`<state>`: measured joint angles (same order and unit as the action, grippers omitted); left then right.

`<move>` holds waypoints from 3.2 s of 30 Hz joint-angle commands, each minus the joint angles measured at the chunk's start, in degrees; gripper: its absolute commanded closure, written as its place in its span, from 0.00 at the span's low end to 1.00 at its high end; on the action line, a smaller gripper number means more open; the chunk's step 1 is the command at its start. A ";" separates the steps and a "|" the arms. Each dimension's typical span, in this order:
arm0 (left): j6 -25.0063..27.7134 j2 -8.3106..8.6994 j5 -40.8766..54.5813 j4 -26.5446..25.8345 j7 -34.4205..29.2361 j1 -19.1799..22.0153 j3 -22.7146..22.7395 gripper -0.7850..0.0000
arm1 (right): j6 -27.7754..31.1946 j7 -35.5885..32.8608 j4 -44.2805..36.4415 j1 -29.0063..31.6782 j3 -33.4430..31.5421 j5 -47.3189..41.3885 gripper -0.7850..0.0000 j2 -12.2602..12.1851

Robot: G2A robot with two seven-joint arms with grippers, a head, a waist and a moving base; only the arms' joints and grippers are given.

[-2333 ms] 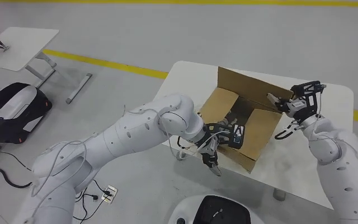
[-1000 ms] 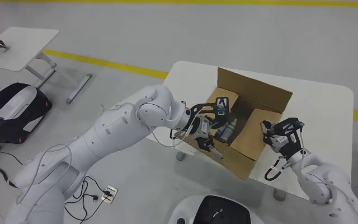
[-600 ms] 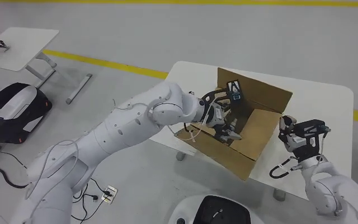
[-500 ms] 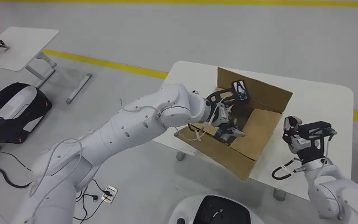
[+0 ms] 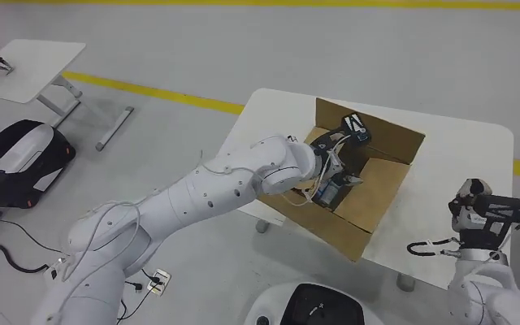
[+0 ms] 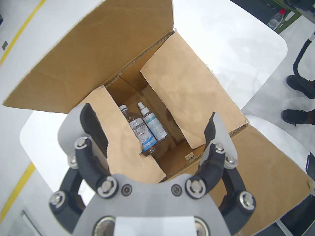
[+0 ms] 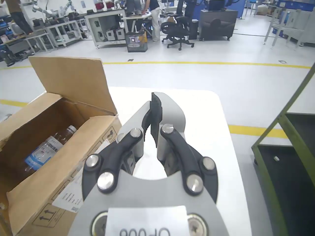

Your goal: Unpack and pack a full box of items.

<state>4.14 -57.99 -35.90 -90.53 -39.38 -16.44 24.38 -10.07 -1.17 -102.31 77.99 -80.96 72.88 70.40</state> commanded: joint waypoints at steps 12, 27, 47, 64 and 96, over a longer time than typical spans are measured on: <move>-0.01 0.00 -0.01 0.00 0.00 0.00 0.00 0.00 | 4.85 0.49 18.89 -8.82 5.57 -3.77 1.00 1.57; -0.01 0.00 -0.01 0.00 0.00 0.00 0.00 0.00 | 16.85 -0.04 38.22 -27.04 13.63 -4.13 1.00 3.94; -6.34 -0.58 -2.66 1.77 -7.11 -2.03 0.74 0.00 | 19.48 2.09 36.89 -29.61 15.56 0.40 1.00 4.63; -8.17 -5.81 -20.74 6.78 -22.68 -1.85 -5.64 0.00 | 19.62 -3.78 13.05 -13.59 5.99 2.87 1.00 1.91; -3.86 -11.90 -39.02 14.92 -28.50 -4.07 -2.14 1.00 | 20.58 -5.51 12.85 -13.50 5.63 1.68 1.00 2.05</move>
<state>0.15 -69.97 -74.19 -75.46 -67.70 -20.34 21.82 10.44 -6.72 -89.44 64.50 -75.37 74.60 72.44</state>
